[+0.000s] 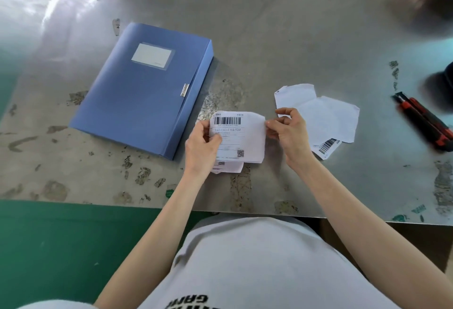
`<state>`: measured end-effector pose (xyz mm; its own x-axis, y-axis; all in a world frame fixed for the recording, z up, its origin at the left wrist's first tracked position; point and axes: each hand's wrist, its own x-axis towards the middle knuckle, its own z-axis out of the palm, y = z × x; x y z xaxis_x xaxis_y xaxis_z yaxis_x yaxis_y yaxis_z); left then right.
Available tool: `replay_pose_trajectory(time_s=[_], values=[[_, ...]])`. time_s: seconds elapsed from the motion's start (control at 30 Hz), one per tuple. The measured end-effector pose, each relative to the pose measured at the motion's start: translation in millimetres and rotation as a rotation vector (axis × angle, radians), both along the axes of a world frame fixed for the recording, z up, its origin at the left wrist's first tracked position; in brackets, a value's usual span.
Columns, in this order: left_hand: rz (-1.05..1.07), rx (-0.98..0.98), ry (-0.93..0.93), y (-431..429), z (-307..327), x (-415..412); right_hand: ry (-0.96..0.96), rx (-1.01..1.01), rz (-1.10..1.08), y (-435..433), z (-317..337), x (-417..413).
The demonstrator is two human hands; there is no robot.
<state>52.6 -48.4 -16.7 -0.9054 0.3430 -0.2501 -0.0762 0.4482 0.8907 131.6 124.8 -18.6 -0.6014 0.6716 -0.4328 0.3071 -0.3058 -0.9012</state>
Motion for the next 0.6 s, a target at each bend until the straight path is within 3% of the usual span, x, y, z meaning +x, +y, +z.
replay_pose_trajectory(time_s=[0.23,0.6], values=[[0.041,-0.127,0.107,-26.5,-12.2,-3.1,-0.044,0.121,0.0,-6.8,-1.2,-2.1],[-0.225,-0.58,0.661,-11.3,-20.8,3.6,-0.183,0.375,-0.073,23.3,-2.3,20.2]])
